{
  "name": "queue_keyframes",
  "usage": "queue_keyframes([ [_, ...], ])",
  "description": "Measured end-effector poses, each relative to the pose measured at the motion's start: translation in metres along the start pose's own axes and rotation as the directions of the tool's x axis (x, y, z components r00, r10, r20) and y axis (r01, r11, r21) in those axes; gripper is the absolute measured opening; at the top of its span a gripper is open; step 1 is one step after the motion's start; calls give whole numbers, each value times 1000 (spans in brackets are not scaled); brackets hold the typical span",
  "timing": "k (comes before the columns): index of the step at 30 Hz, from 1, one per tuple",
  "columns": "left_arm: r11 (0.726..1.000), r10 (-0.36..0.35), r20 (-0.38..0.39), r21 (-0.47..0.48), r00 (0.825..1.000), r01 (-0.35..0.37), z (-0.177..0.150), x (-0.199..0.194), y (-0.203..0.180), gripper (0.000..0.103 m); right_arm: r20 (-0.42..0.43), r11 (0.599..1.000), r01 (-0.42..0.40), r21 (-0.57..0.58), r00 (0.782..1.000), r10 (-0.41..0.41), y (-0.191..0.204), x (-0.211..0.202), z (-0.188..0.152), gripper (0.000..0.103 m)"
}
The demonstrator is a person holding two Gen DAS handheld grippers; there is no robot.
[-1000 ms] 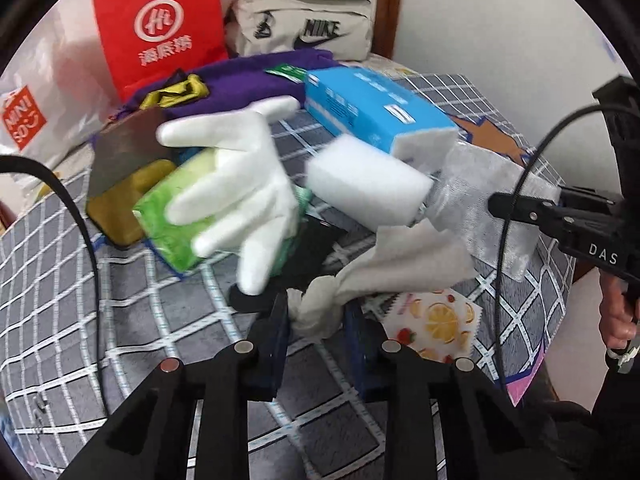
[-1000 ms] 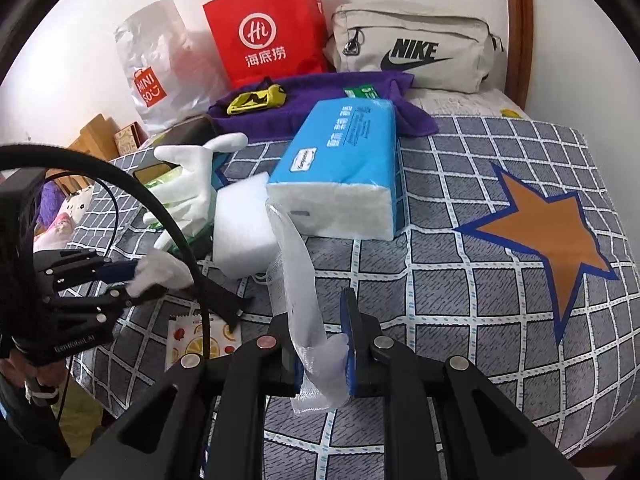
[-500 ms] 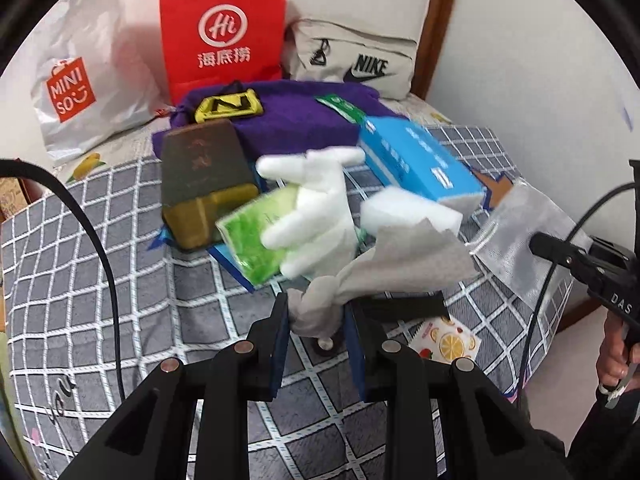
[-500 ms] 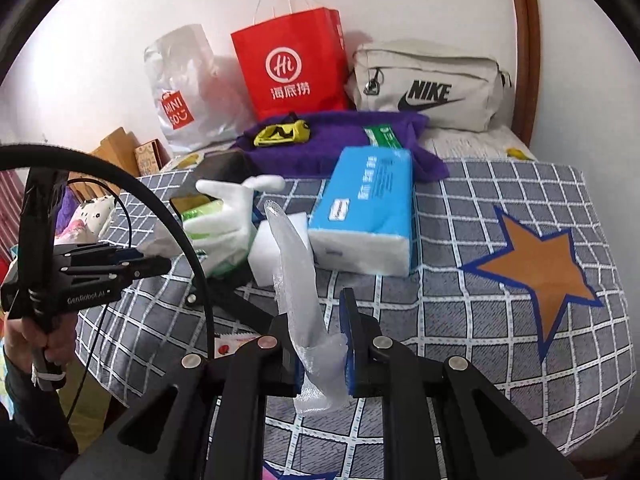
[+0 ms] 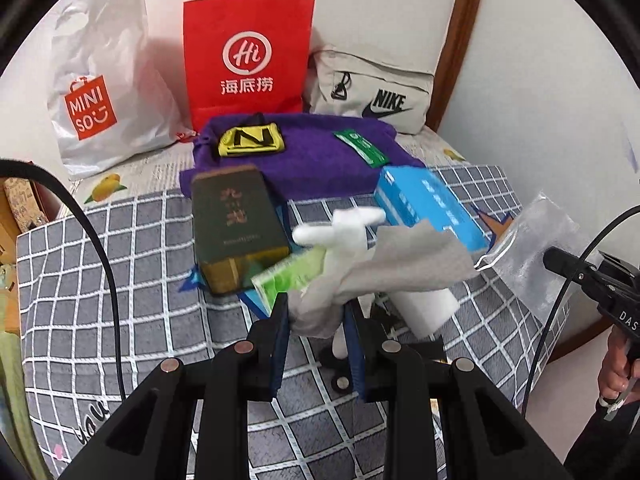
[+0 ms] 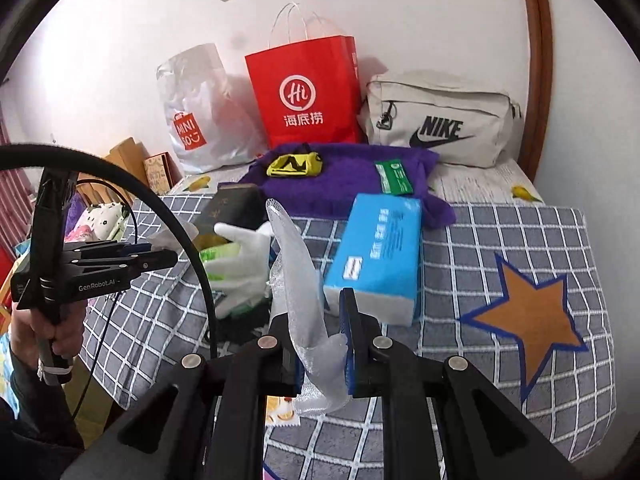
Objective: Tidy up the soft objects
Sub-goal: 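Carry the plastic bag and white cloth with both tools over the purple towel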
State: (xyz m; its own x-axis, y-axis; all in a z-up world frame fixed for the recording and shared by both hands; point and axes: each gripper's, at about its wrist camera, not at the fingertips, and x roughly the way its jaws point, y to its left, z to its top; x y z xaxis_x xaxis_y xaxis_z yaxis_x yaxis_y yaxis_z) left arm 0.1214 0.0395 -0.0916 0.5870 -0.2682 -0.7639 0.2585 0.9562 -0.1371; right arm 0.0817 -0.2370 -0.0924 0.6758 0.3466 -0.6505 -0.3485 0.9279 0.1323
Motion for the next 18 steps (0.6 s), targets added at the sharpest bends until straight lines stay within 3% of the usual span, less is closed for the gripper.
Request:
queue_keyframes([
  [8, 999, 24, 18, -38, 1000, -23, 25, -2, 13, 25, -10, 1000, -18, 1, 1000, 18, -5, 20, 31, 15],
  [18, 998, 47, -1, -49, 999, -47, 62, 25, 29, 25, -7, 999, -18, 28, 1000, 18, -26, 53, 66, 15],
])
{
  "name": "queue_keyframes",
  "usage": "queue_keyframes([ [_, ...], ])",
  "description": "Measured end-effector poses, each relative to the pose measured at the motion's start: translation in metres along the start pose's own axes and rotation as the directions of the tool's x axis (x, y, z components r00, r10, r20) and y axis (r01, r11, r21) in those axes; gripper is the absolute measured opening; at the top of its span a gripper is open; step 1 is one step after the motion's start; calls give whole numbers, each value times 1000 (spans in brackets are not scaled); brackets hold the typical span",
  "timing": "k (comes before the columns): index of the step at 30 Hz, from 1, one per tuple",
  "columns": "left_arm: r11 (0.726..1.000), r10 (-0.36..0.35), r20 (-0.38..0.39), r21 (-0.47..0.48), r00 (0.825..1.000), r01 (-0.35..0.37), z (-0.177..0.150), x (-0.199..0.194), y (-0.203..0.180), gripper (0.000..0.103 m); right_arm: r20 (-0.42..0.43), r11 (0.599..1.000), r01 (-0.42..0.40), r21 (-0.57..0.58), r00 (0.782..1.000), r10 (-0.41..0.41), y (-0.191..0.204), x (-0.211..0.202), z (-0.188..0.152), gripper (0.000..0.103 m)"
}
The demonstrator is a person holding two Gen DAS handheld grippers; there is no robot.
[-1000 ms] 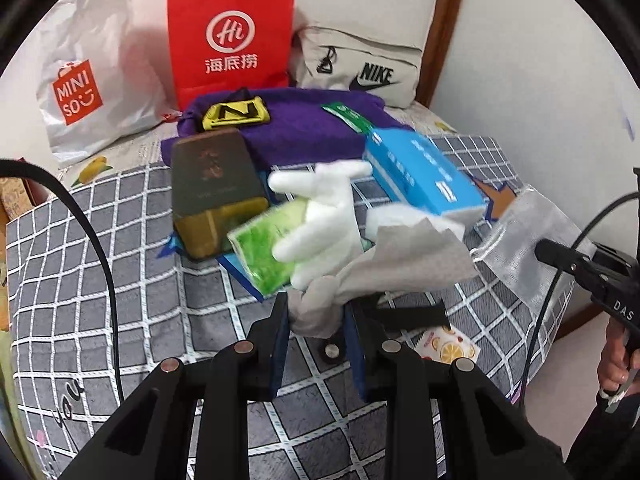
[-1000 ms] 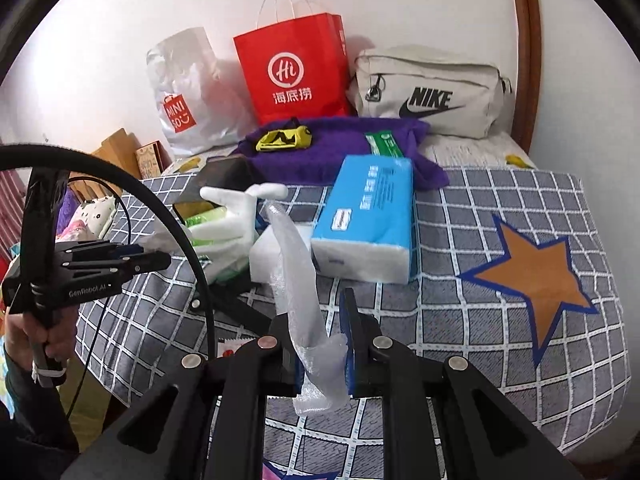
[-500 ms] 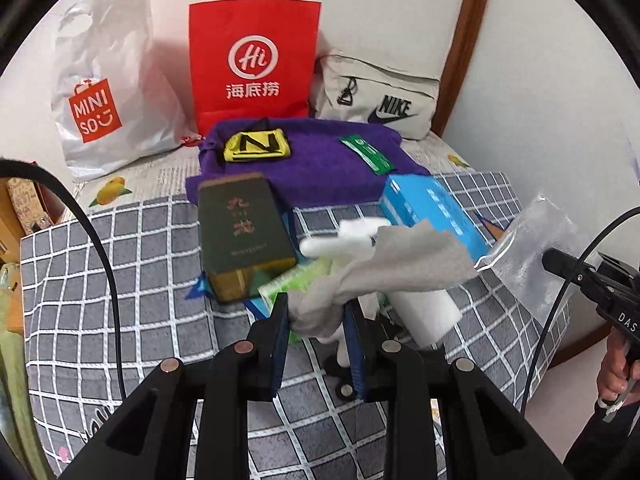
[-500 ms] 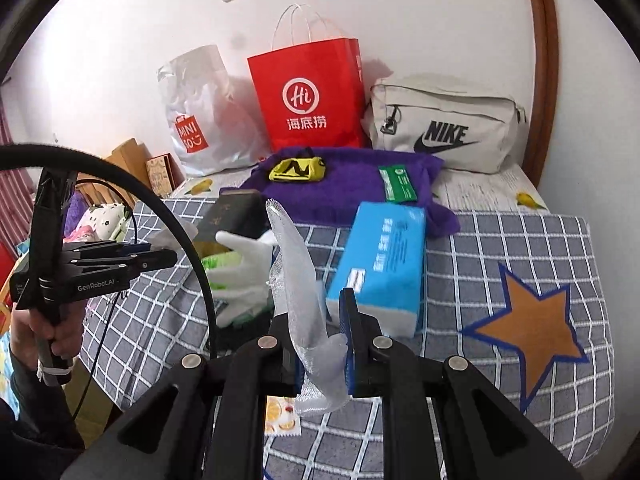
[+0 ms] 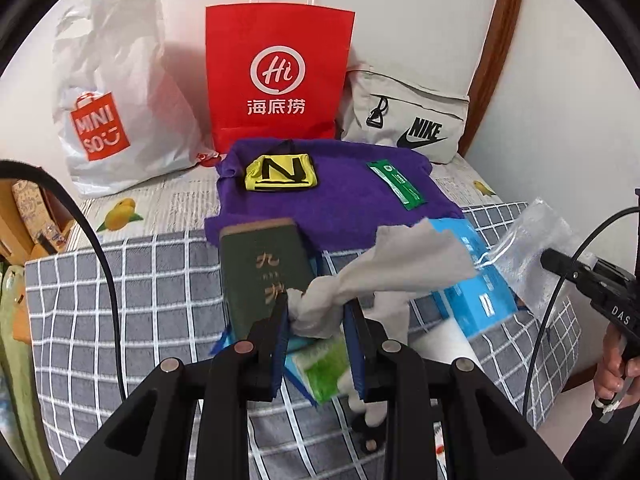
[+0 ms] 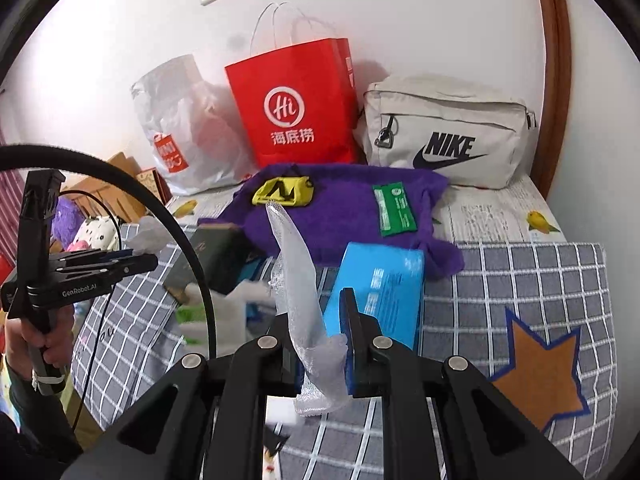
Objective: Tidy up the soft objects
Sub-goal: 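Carry the plastic bag and white cloth with both tools over the purple towel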
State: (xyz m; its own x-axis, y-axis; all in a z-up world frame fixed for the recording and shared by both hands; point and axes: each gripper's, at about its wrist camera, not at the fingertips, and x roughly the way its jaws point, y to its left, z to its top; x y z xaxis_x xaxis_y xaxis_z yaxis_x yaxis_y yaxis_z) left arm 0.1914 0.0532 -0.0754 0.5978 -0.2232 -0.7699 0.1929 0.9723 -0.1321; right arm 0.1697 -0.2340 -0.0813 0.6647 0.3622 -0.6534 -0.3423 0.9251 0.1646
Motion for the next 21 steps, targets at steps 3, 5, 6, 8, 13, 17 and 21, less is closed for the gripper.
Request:
queue_keyframes([
  [3, 1000, 4, -18, -11, 1000, -4, 12, 14, 2, 25, -13, 1000, 11, 18, 1000, -11, -8, 11, 9, 15],
  [5, 1000, 3, -18, -9, 1000, -3, 19, 21, 2, 25, -16, 1000, 7, 29, 1000, -6, -16, 18, 17, 15],
  [6, 1000, 4, -20, -9, 1000, -5, 23, 24, 2, 25, -18, 999, 9, 32, 1000, -9, -19, 21, 20, 15],
  [8, 1000, 7, -24, -7, 1000, -7, 30, 30, 3, 25, -18, 999, 17, 35, 1000, -17, -26, 28, 28, 15],
  [13, 1000, 22, -32, -11, 999, -23, 46, 44, 9, 25, -4, 999, 30, 21, 1000, -29, -35, 44, 52, 15],
  [17, 999, 43, -46, -3, 998, -44, 60, 59, 16, 25, 3, 1000, 29, -1, 1000, -29, -41, 65, 76, 15],
  [21, 999, 52, -62, -12, 997, -53, 72, 76, 25, 25, -2, 1000, 14, 2, 1000, -14, -46, 93, 99, 15],
])
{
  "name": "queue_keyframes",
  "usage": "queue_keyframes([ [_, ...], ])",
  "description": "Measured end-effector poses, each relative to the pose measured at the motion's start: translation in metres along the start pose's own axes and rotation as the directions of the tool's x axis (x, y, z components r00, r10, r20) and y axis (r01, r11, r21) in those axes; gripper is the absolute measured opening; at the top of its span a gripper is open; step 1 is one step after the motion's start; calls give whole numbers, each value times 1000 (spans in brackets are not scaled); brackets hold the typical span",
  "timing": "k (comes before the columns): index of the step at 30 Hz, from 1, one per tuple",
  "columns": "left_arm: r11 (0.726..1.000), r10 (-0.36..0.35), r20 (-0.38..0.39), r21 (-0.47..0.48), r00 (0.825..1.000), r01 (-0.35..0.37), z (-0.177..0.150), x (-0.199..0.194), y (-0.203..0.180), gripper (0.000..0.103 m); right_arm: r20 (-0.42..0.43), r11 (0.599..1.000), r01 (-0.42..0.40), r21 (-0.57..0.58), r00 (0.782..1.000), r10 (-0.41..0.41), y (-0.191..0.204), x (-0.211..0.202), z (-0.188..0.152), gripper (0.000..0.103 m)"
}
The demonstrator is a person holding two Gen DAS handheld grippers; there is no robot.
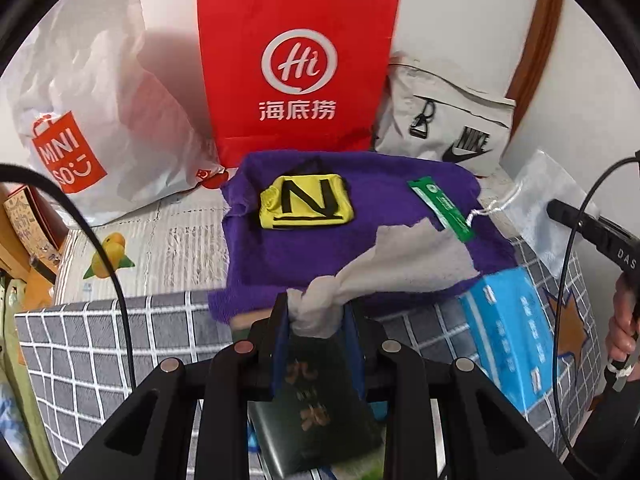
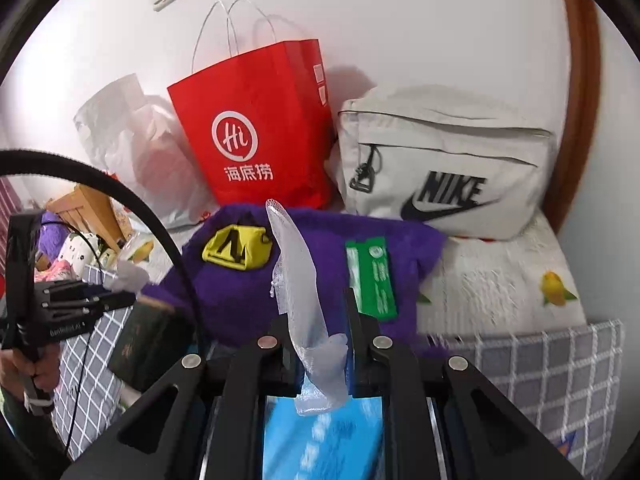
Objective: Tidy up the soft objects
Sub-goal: 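Carry the plastic bag and white cloth with both tools over the purple towel, then open both tools to drop the bag and cloth onto the towel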
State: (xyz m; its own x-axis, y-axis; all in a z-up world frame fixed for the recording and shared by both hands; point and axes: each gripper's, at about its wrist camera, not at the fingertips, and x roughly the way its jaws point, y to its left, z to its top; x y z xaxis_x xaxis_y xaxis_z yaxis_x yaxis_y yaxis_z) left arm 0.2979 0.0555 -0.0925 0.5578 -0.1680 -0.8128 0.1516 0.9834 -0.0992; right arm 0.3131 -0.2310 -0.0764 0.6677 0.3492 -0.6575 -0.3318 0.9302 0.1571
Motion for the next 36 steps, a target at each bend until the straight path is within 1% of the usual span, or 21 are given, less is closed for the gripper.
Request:
queue_keyframes([
  [4, 1000, 21, -21, -4, 1000, -21, 13, 19, 8, 25, -29, 999, 29, -30, 999, -30, 1, 34, 14, 15],
  [7, 1000, 30, -35, -4, 999, -30, 22, 34, 11, 25, -61, 999, 36, -39, 997, -39, -3, 59, 16, 15],
  [8, 1000, 28, -39, -7, 999, -29, 25, 39, 12, 25, -84, 998, 43, -40, 995, -46, -6, 70, 15, 15],
  [10, 1000, 30, -45, -7, 999, -30, 31, 47, 14, 25, -120, 999, 39, -32, 992, -42, -11, 86, 13, 15],
  [15, 999, 37, -61, 11, 997, -36, 44, 68, 13, 25, -172, 1000, 12, -6, 985, -13, -20, 110, 8, 15],
  [23, 998, 44, -111, 38, 993, -40, 50, 101, 11, 25, -240, 998, -40, 38, 970, 48, -28, 134, 1, 15],
  [26, 998, 47, -135, 44, 990, -41, 49, 111, 12, 25, -254, 997, -56, 55, 965, 68, -30, 137, -1, 15],
  [30, 997, 56, -150, 51, 987, -49, 50, 120, 13, 25, -261, 998, -43, 47, 964, 54, -30, 139, 0, 15],
  [33, 997, 60, -166, 47, 984, -53, 51, 126, 14, 25, -269, 997, -47, 57, 961, 60, -33, 140, -1, 15],
  [36, 997, 61, -175, 49, 983, -53, 52, 128, 13, 27, -279, 997, -34, 67, 959, 52, -35, 141, -2, 15],
])
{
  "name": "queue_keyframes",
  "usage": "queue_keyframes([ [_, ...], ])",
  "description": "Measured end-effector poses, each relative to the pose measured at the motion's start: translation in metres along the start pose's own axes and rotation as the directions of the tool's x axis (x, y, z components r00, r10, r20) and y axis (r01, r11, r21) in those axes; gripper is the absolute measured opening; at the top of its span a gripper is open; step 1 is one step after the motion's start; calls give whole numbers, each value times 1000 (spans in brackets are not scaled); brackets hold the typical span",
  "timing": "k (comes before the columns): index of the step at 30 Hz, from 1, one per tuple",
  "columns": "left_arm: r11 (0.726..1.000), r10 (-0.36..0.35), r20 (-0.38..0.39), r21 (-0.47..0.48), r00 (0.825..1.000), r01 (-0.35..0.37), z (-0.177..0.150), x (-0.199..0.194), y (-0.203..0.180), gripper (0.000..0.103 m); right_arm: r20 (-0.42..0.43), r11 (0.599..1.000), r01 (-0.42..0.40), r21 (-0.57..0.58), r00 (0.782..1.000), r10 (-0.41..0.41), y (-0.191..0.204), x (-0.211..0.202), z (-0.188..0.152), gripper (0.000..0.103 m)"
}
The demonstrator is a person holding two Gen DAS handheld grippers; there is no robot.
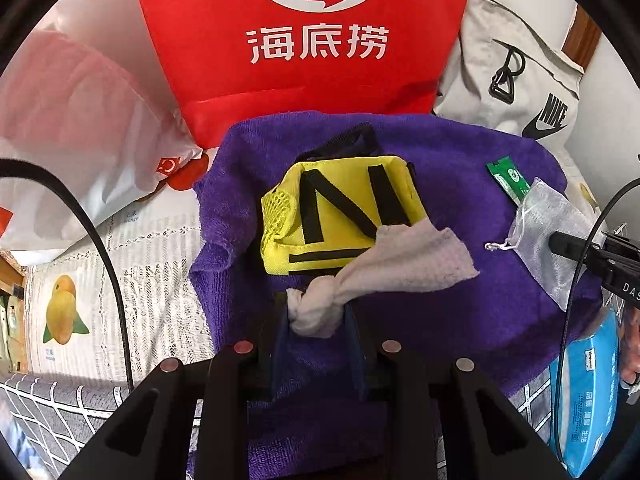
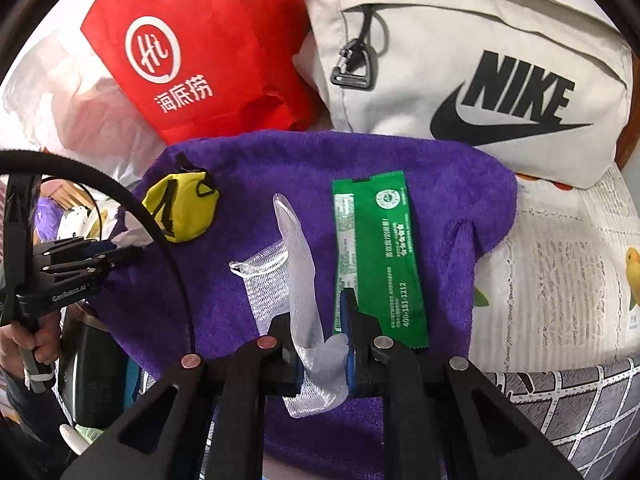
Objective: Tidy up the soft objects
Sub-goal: 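Open both tools to drop the bag and cloth onto the towel, then move both tools back toward the remaining pile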
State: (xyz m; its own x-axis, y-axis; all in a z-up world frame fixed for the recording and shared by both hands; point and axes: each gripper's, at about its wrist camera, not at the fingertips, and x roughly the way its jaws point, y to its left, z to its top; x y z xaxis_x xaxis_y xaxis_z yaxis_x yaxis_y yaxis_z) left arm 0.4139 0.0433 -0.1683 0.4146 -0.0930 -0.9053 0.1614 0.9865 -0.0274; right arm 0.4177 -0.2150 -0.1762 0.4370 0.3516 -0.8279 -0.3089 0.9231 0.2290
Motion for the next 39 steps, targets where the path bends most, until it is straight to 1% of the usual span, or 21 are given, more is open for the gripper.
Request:
queue_keyframes([
  [3, 1000, 3, -5, 11, 1000, -3, 0, 1, -1, 27, -1, 1000, -6, -2, 1000, 6, -1, 0, 0, 16],
  [6, 1000, 14, -15, 18, 1000, -14, 1, 4, -2, 27, -2, 1000, 13, -9, 1000, -13, 0, 0, -1, 18],
  [8, 1000, 16, -18, 16, 1000, -15, 1, 4, -3, 28, -4, 1000, 10, -7, 1000, -10, 0, 0, -1, 18],
  [9, 1000, 17, -22, 17, 1000, -17, 1, 4, -2, 30, -5, 1000, 9, -6, 1000, -9, 0, 0, -1, 20],
  [11, 1000, 20, -32, 21, 999, -20, 1, 5, -2, 38, -8, 1000, 8, -3, 1000, -8, 0, 1, -1, 23],
  [13, 999, 22, -37, 24, 999, -21, 0, 4, -3, 56, -8, 1000, -10, -15, 1000, 10, 2, 0, -1, 34],
  [14, 999, 20, -31, 28, 999, -19, -1, 2, -4, 60, -4, 1000, -12, -22, 1000, 12, 3, -1, -2, 45],
  [15, 999, 15, -22, 31, 1000, -14, -1, -1, -5, 66, 4, 1000, -5, -28, 1000, 5, 4, -3, -2, 53],
  [16, 999, 15, -16, 31, 1000, -15, -1, -2, -7, 68, 12, 999, 6, -32, 1000, -5, 4, -5, -3, 56],
  [21, 998, 56, -24, 43, 998, -55, -4, -10, -9, 69, 27, 999, 31, -45, 999, -30, 7, -12, -3, 58],
  [24, 998, 50, -23, 36, 999, -49, -7, -19, -7, 68, 29, 997, 59, -43, 998, -58, 7, -18, -3, 58],
  [28, 997, 79, -8, 27, 997, -79, -15, -37, -1, 69, 44, 995, 82, -48, 996, -80, 13, -32, -5, 58],
  [32, 997, 71, 5, 5, 997, -71, -27, -56, 5, 69, 94, 994, 84, -70, 993, -78, 25, -58, -11, 64],
  [35, 998, 63, 25, 5, 998, -63, -39, -71, 4, 69, 113, 994, 84, -67, 991, -76, 36, -74, -16, 64],
  [39, 999, 36, 44, -15, 998, -35, -59, -89, 3, 69, 146, 995, 58, -79, 988, -46, 51, -98, -34, 64],
])
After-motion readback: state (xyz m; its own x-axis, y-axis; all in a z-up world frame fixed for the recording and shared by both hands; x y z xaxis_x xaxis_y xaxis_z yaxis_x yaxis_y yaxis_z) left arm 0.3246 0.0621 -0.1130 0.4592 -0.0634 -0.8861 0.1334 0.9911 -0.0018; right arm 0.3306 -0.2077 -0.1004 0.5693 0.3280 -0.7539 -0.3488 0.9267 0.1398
